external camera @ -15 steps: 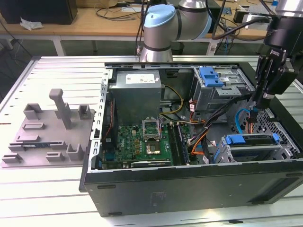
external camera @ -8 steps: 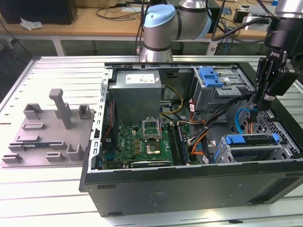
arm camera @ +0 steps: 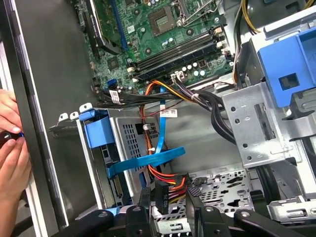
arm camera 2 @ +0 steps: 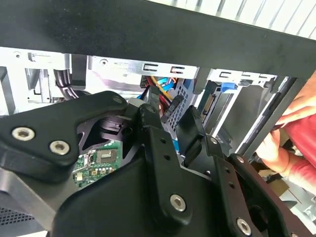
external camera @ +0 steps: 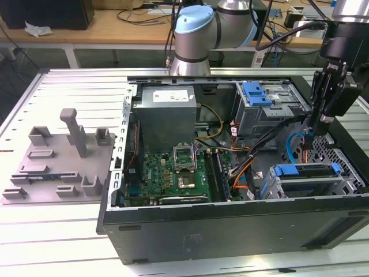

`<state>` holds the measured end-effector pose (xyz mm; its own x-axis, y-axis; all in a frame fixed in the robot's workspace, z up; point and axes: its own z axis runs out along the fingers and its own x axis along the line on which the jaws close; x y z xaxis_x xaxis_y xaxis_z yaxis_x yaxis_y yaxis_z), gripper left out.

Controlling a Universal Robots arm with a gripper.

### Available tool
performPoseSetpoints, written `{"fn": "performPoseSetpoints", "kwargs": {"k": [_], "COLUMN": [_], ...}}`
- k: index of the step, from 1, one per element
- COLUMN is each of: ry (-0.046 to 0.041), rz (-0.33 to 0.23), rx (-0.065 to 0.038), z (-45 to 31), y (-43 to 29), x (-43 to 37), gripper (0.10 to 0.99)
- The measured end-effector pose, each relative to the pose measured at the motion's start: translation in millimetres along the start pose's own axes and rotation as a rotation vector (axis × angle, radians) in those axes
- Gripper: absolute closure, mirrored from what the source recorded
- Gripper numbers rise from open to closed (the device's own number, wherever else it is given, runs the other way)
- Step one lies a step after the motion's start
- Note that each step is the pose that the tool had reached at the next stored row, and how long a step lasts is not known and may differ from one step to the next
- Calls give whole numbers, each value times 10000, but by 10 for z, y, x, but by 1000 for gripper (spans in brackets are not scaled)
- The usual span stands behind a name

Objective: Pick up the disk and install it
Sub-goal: 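Insert the first disk wire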

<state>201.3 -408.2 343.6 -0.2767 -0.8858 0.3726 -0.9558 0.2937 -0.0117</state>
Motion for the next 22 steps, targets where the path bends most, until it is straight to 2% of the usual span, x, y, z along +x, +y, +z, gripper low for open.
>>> {"fn": "performPoseSetpoints", "kwargs": {"k": [1, 2, 5, 6, 22], "ry": [48, 147, 579, 647, 663], "rz": [4, 12, 50, 57, 58], "rx": [12, 33, 140, 160, 164], "z": [-2, -3, -15, -13, 27], "y": [2, 5, 31, 39, 49], "x": [-6, -14, -100, -124, -143], "gripper": [675, 675, 675, 675, 675]}}
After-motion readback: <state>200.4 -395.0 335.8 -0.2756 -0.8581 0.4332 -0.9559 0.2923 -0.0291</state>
